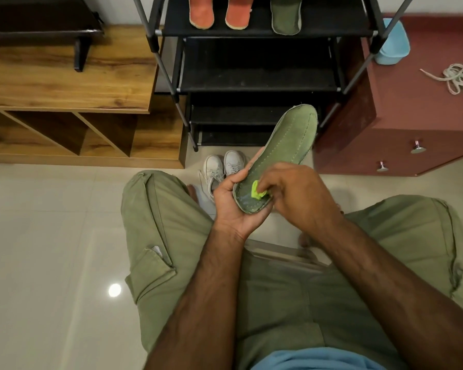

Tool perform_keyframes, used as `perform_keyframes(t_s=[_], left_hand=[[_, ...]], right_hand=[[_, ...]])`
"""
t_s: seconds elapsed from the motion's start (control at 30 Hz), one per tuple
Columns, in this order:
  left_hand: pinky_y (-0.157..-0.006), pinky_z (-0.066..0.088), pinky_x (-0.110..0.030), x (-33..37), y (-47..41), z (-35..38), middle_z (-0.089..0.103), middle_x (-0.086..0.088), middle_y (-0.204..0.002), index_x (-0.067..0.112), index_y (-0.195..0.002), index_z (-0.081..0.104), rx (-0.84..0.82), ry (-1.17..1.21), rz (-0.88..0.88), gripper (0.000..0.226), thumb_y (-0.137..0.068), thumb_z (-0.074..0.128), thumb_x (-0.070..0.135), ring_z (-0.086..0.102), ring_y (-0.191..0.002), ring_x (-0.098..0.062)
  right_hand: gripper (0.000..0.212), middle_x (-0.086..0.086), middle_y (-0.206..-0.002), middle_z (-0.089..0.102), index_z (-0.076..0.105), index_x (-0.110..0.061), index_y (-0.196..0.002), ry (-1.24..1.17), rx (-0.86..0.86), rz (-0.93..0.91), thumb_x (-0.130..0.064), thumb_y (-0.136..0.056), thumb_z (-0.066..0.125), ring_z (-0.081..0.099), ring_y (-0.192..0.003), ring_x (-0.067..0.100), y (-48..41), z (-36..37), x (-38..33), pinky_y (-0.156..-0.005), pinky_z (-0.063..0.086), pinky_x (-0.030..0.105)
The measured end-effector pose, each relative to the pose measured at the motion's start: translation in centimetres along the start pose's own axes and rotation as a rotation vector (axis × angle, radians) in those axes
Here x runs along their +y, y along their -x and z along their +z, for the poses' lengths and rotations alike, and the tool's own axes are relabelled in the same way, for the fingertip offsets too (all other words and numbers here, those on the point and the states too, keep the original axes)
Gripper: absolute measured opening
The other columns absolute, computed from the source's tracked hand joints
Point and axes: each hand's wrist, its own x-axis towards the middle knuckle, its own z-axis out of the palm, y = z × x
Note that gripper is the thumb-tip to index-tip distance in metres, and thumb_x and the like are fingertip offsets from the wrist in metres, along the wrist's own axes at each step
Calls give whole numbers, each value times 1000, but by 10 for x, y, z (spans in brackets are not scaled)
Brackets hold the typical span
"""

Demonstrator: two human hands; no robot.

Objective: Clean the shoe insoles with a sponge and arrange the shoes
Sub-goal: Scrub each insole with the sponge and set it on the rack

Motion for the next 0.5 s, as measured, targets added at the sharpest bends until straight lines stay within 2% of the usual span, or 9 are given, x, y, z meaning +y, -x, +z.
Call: perform_keyframes(t_s=[0.07,0.17,0.2,0.3,0.37,0.43,0.5], left_hand=[[-96,51,-37,1,1,2,75,-16,-102,3,-103,77,25,-2,-3,38,-90,45,20,72,-93,-26],[-78,61,-32,2,3,3,74,-14,-85,2,-94,76,62,-28,11,31,-87,51,19,74,-79,-25],[-74,62,-31,2,3,3,74,-14,-83,2,-91,76,61,-27,10,31,-87,51,19,74,-77,-25],[-78,62,-34,1,2,4,74,-16,-92,1,-96,77,38,-7,-5,38,-92,44,20,74,-85,-26],[-77,62,-34,0,3,4,74,-16,-89,1,-95,76,54,-12,-13,38,-93,43,20,74,-82,-26],[-74,62,-31,2,4,3,73,-13,-80,2,-90,77,67,-34,-8,36,-91,46,20,74,-75,-24],[-76,62,-32,3,4,4,74,-14,-82,2,-91,77,61,-39,-5,38,-94,44,20,74,-77,-25]], right_hand=[[32,4,-87,72,80,-12,-82,10,7,-8,15,-68,71,69,-79,27,1,1,-8,-72,60,44],[31,4,-89,72,79,-11,-81,-59,-144,-149,15,-67,68,69,-82,25,15,2,-33,-74,59,41],[31,4,-90,72,79,-11,-82,-78,-137,-135,14,-69,67,69,-83,24,14,1,-32,-74,59,41],[32,3,-90,72,80,-13,-84,-27,41,32,15,-73,67,69,-83,25,2,4,-10,-75,59,44],[33,4,-88,71,80,-13,-83,-1,7,11,15,-70,68,69,-82,27,1,6,-19,-74,59,45],[31,4,-88,72,80,-12,-81,-16,-113,-114,14,-68,68,69,-81,27,9,6,-34,-74,59,43],[31,4,-90,73,80,-12,-82,-51,-98,-116,13,-72,66,70,-83,25,7,3,-31,-75,59,41]])
